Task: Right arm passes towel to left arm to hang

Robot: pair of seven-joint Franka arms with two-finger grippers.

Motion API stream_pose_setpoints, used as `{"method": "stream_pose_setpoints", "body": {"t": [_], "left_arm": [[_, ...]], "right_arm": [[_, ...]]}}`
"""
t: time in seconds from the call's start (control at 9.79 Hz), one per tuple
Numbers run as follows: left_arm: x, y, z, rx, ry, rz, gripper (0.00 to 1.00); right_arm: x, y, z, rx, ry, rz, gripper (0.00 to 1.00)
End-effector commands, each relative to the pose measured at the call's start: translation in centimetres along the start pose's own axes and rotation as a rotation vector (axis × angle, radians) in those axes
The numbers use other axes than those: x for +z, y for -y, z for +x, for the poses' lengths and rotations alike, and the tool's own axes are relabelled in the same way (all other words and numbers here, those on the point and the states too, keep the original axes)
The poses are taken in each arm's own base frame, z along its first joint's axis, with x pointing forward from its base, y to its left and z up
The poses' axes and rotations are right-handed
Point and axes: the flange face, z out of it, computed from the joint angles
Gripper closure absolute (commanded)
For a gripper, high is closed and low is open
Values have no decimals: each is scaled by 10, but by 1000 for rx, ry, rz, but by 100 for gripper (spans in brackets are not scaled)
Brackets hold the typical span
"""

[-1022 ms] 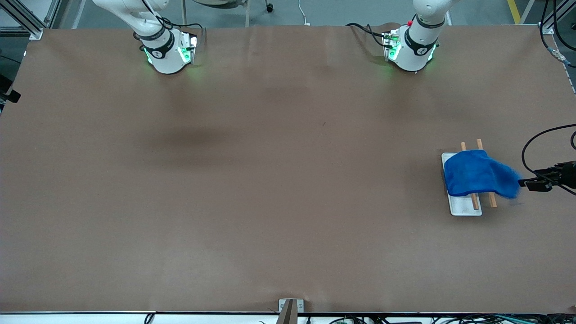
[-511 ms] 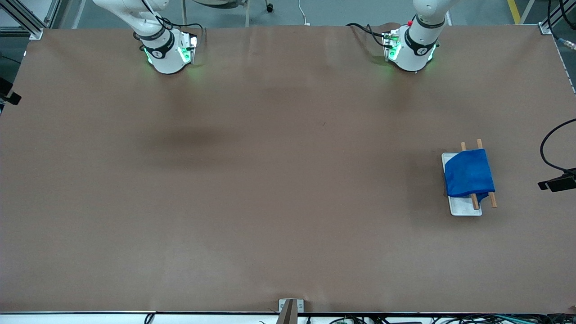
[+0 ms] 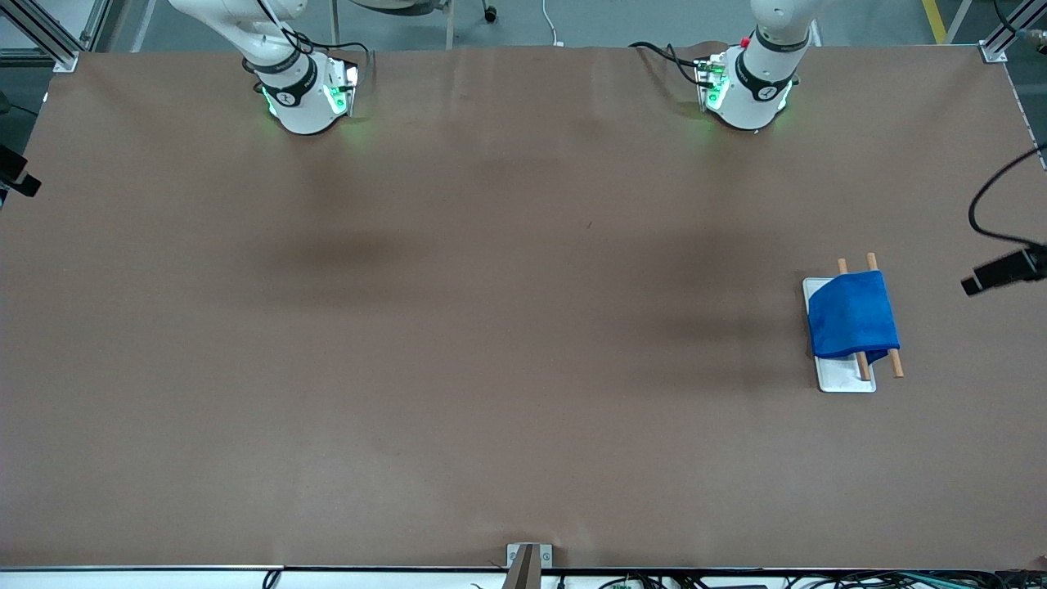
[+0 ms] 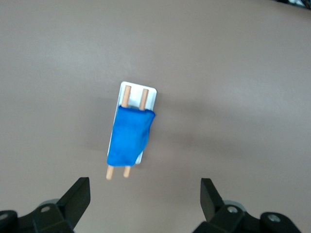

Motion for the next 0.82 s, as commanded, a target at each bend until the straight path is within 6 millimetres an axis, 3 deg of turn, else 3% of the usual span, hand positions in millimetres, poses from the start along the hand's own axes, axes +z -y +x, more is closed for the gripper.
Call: {"method": "stream_pose_setpoints", "body": {"t": [0.0, 0.2, 0.51, 0.72], "left_arm": [[-6, -23, -21, 54, 36, 44, 0], [-45, -49, -52, 78, -22, 88, 0], [-35, -83, -87, 126, 1, 130, 0], [-35, -87, -95, 154, 7, 137, 0]], "right_arm": [[-2, 3, -4, -25, -7, -7, 0], [-2, 3, -4, -24, -6, -1, 0], [-2, 4, -4, -24, -8, 1, 0], [-2, 1, -4, -20, -8, 1, 0]]}}
